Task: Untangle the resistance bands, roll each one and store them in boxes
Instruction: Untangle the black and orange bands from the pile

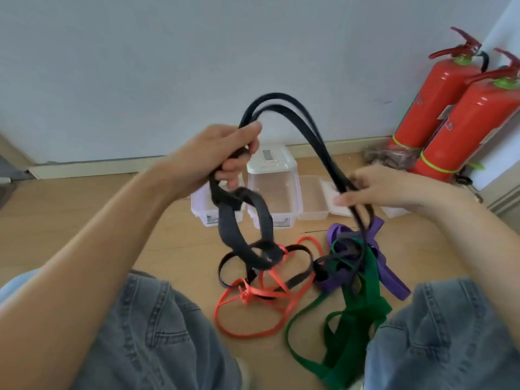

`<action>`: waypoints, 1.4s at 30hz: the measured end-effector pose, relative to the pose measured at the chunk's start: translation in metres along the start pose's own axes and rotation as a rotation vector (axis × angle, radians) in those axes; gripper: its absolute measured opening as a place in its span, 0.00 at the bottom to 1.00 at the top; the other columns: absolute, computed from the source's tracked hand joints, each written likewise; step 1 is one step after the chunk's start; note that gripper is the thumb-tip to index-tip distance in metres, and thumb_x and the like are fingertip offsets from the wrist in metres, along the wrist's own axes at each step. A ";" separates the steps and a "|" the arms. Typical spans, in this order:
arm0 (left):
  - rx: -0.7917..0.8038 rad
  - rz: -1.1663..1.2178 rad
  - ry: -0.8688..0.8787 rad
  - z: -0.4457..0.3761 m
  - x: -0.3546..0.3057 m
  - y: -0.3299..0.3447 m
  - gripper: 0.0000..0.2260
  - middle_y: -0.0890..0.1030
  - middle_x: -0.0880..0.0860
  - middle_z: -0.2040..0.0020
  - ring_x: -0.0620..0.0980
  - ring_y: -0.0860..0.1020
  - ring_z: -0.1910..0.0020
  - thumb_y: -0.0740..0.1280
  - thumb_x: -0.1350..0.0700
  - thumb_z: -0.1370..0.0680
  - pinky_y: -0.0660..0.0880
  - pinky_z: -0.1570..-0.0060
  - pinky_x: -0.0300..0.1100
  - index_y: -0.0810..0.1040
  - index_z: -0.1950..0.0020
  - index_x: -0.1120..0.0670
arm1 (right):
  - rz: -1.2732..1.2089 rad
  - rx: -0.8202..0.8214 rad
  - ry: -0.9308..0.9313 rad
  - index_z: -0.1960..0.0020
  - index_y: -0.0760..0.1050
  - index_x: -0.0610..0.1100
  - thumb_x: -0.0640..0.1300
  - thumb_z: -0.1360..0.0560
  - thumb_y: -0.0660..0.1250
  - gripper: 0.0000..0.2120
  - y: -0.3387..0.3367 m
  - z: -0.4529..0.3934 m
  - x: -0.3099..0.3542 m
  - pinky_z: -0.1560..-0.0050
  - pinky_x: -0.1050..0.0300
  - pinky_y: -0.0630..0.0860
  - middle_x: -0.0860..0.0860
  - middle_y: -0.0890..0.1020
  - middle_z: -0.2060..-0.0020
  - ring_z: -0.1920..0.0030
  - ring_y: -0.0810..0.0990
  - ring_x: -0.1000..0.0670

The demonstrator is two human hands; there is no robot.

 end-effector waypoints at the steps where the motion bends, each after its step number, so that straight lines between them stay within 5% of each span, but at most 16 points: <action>1: 0.049 -0.051 0.018 0.003 -0.006 0.001 0.15 0.64 0.45 0.77 0.43 0.61 0.80 0.62 0.45 0.22 0.67 0.76 0.33 0.73 0.65 0.52 | 0.003 0.014 0.015 0.35 0.70 0.45 0.55 0.36 0.74 0.33 0.005 0.000 0.000 0.37 0.54 0.69 0.49 0.78 0.41 0.43 0.76 0.52; 3: 0.167 -0.234 -0.031 0.007 -0.004 0.017 0.14 0.64 0.46 0.77 0.44 0.63 0.80 0.63 0.46 0.23 0.66 0.77 0.33 0.74 0.63 0.53 | -0.164 0.059 -0.159 0.27 0.59 0.55 0.58 0.41 0.78 0.48 0.017 0.001 0.016 0.31 0.54 0.63 0.57 0.68 0.31 0.33 0.66 0.57; 5: 0.236 -0.327 -0.063 0.005 0.004 0.037 0.14 0.66 0.45 0.78 0.44 0.65 0.79 0.63 0.48 0.23 0.67 0.76 0.31 0.74 0.63 0.56 | -0.269 0.197 -0.336 0.29 0.61 0.58 0.57 0.40 0.77 0.44 0.037 0.000 0.031 0.32 0.55 0.65 0.61 0.69 0.32 0.31 0.66 0.59; 8: 0.233 -0.407 -0.072 -0.001 0.020 0.047 0.18 0.71 0.48 0.76 0.45 0.73 0.76 0.62 0.48 0.22 0.71 0.72 0.31 0.75 0.61 0.62 | -0.389 0.317 -0.376 0.44 0.78 0.49 0.48 0.33 0.75 0.18 0.057 -0.001 0.038 0.51 0.63 0.77 0.53 0.83 0.56 0.52 0.82 0.53; 10: 0.252 -0.378 -0.147 0.000 0.031 0.046 0.21 0.78 0.49 0.72 0.44 0.78 0.72 0.59 0.42 0.23 0.73 0.67 0.30 0.76 0.60 0.60 | -0.530 0.246 -0.333 0.51 0.80 0.42 0.47 0.33 0.74 0.13 0.054 -0.004 0.038 0.66 0.66 0.74 0.49 0.73 0.71 0.72 0.74 0.54; 13: 0.410 -0.297 -0.273 0.004 0.052 0.053 0.30 0.83 0.42 0.49 0.35 0.78 0.47 0.50 0.33 0.27 0.68 0.39 0.35 0.79 0.43 0.52 | -0.637 0.232 -0.354 0.60 0.82 0.47 0.51 0.34 0.72 0.08 0.045 -0.005 0.037 0.73 0.64 0.66 0.49 0.63 0.74 0.76 0.62 0.56; 16: 0.529 -0.255 -0.357 0.005 0.069 0.060 0.27 0.74 0.41 0.34 0.38 0.68 0.33 0.51 0.34 0.26 0.64 0.35 0.39 0.70 0.32 0.45 | -0.740 0.147 -0.365 0.64 0.80 0.46 0.48 0.30 0.70 0.07 0.035 -0.006 0.031 0.76 0.65 0.63 0.55 0.63 0.78 0.78 0.59 0.56; 18: 0.486 -0.418 -0.330 0.001 0.075 0.060 0.21 0.70 0.42 0.33 0.41 0.69 0.35 0.58 0.41 0.22 0.69 0.45 0.31 0.62 0.30 0.43 | -0.791 -0.018 -0.294 0.66 0.80 0.44 0.47 0.31 0.71 0.08 0.022 -0.007 0.020 0.77 0.65 0.62 0.56 0.63 0.79 0.79 0.59 0.56; 20: 0.428 -0.644 -0.249 -0.004 0.076 0.058 0.26 0.70 0.45 0.35 0.37 0.73 0.47 0.64 0.53 0.22 0.68 0.56 0.24 0.57 0.27 0.46 | -0.747 -0.171 -0.210 0.65 0.78 0.42 0.47 0.31 0.71 0.09 0.013 -0.006 0.011 0.77 0.64 0.61 0.57 0.63 0.80 0.79 0.60 0.56; 24: 0.337 -0.937 -0.145 -0.009 0.079 0.059 0.14 0.76 0.51 0.47 0.42 0.71 0.62 0.68 0.57 0.25 0.65 0.68 0.29 0.71 0.41 0.55 | -0.628 -0.330 -0.162 0.63 0.79 0.41 0.53 0.29 0.70 0.15 0.006 -0.002 0.005 0.70 0.60 0.61 0.57 0.64 0.80 0.78 0.61 0.55; 27: 0.207 -0.774 -0.208 -0.009 0.069 0.039 0.07 0.79 0.53 0.58 0.43 0.73 0.69 0.69 0.56 0.25 0.67 0.69 0.31 0.76 0.52 0.58 | -0.200 -0.330 -0.177 0.64 0.81 0.48 0.58 0.30 0.69 0.14 0.004 -0.003 0.005 0.69 0.61 0.62 0.57 0.69 0.79 0.76 0.65 0.57; 31: -0.071 -0.524 -0.202 -0.004 0.047 0.002 0.06 0.79 0.50 0.66 0.37 0.72 0.75 0.71 0.57 0.28 0.68 0.69 0.32 0.78 0.53 0.55 | 0.339 -0.100 -0.134 0.66 0.77 0.48 0.54 0.27 0.68 0.12 0.033 -0.014 -0.001 0.69 0.61 0.62 0.54 0.74 0.72 0.71 0.70 0.55; 35: -0.200 -0.269 -0.129 0.001 0.029 -0.004 0.12 0.79 0.46 0.65 0.35 0.72 0.73 0.67 0.61 0.29 0.68 0.65 0.36 0.70 0.51 0.47 | 0.362 -0.139 -0.037 0.62 0.79 0.44 0.55 0.26 0.66 0.15 0.045 -0.026 -0.012 0.66 0.56 0.69 0.48 0.77 0.69 0.67 0.75 0.49; 42: 0.025 -0.117 -0.031 0.003 0.020 0.015 0.09 0.80 0.45 0.64 0.39 0.74 0.66 0.63 0.60 0.35 0.70 0.68 0.28 0.74 0.57 0.51 | 0.276 -0.088 0.086 0.68 0.75 0.46 0.57 0.26 0.65 0.18 0.051 -0.032 -0.017 0.72 0.60 0.62 0.52 0.71 0.77 0.75 0.68 0.53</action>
Point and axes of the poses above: each hand's wrist, its own z-axis away from the middle knuckle, its own y-axis out of the palm, x = y × z, the point moved 3 cm from there along -z, towards the middle knuckle
